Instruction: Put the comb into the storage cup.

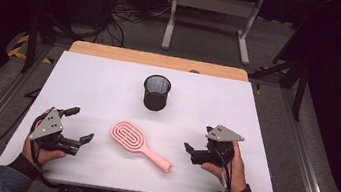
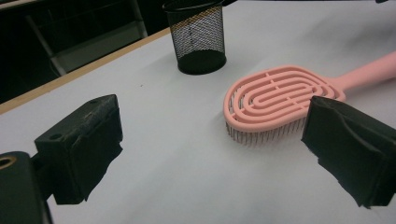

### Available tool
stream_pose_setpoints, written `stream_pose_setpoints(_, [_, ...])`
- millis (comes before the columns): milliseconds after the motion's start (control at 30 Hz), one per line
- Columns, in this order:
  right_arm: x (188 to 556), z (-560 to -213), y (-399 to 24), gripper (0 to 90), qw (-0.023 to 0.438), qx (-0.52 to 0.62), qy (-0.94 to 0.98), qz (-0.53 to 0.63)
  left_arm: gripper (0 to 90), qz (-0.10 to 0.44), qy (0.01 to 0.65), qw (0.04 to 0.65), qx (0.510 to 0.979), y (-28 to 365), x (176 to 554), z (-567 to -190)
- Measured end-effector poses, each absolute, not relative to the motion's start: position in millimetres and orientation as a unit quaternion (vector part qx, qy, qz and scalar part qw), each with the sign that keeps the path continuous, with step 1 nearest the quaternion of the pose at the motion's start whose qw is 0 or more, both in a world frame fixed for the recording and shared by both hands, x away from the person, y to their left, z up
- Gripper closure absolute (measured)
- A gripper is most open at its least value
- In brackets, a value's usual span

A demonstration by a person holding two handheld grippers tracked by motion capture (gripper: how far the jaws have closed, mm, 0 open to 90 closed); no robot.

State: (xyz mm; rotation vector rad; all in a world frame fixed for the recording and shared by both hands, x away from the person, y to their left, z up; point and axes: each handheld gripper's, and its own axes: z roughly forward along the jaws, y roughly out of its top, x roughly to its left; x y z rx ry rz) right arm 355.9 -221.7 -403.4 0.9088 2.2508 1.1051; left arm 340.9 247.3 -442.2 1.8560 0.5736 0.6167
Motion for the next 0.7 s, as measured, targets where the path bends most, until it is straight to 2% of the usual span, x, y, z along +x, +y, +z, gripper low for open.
stream_pose_setpoints(100, [360.6,-393.6,-209.6,7.0,0.227,0.328,0.830,0.391,6.3,0.258,0.238,0.523,0.777,247.2,340.8,-442.4])
stream_pose_setpoints(267, [367.7,-384.7,-176.0,7.3,0.187,0.307,0.856,0.373,6.3,0.257,0.238,0.525,0.776,248.7,340.6,-442.5])
stream_pose_setpoints(700, [368.4,-394.0,-118.7,7.9,0.123,0.269,0.899,0.323,6.4,0.254,0.235,0.525,0.778,248.8,340.5,-442.6])
